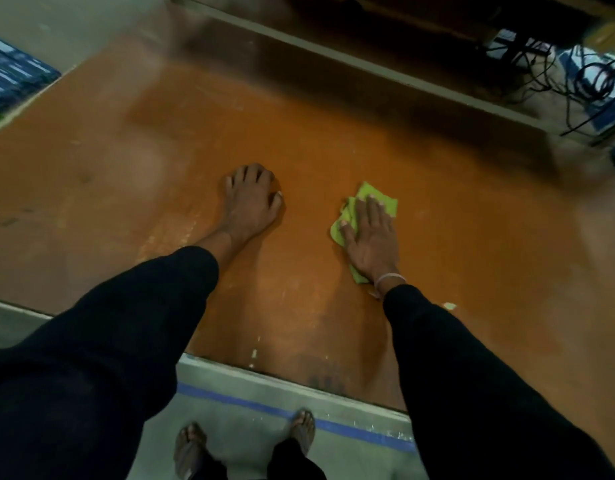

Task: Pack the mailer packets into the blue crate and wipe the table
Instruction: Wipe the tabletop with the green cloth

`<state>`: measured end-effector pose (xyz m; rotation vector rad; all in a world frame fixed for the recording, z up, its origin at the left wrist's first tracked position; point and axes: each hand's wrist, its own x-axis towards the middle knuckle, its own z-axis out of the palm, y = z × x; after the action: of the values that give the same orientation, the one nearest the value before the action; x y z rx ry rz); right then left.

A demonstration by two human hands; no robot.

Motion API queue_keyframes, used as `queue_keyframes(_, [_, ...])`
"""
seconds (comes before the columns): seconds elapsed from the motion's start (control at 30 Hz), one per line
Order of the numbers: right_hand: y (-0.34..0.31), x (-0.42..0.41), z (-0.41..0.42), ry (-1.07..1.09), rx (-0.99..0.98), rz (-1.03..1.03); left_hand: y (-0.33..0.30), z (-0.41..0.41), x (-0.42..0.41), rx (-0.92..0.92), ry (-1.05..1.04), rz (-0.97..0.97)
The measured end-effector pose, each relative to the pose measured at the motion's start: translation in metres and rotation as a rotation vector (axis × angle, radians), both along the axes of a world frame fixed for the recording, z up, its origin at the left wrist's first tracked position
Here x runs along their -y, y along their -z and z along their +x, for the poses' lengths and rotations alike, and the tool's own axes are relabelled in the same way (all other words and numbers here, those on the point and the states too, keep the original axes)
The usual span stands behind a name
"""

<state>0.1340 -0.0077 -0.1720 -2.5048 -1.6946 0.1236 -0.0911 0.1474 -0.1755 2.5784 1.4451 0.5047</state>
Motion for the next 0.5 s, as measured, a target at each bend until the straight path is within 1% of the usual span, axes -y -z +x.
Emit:
queue_keyframes(0.03, [0.000,0.005,-0.009,0.063,-0.003,-0.014,0.000,-0.001,0.001,0.009,0.005,-0.014])
queue_keyframes(0.07, [-0.001,0.011,-0.023,0.035,-0.001,-0.024,-0.001,-0.003,0.001,0.025,0.014,-0.035])
queue_keyframes(0.17, [-0.002,0.040,-0.063,-0.283,0.029,0.011,-0.002,-0.013,-0.003,0.084,0.087,-0.104])
queue_keyframes(0.2, [-0.001,0.050,-0.066,-0.345,0.031,0.017,-0.002,-0.019,-0.005,0.081,0.125,-0.103])
queue_keyframes(0.23, [0.000,0.057,-0.065,-0.344,0.039,0.021,-0.002,-0.027,-0.007,0.064,0.157,-0.090])
queue_keyframes(0.27, [0.001,0.062,-0.063,-0.279,0.049,0.032,-0.003,-0.036,-0.008,0.041,0.180,-0.069])
queue_keyframes(0.33, [0.002,0.070,-0.070,-0.020,0.048,0.037,-0.003,-0.054,-0.012,0.009,0.201,-0.034])
queue_keyframes(0.37, [0.001,0.072,-0.083,0.068,0.036,0.036,-0.003,-0.062,-0.016,-0.005,0.202,-0.027])
queue_keyframes(0.4, [0.000,0.075,-0.100,0.074,0.028,0.038,-0.004,-0.070,-0.019,-0.019,0.198,-0.025])
queue_keyframes(0.43, [-0.003,0.080,-0.121,-0.008,0.029,0.046,-0.004,-0.078,-0.022,-0.030,0.186,-0.030])
queue_keyframes(0.5, [-0.008,0.096,-0.157,-0.319,0.027,0.037,-0.005,-0.092,-0.029,-0.033,0.159,-0.043])
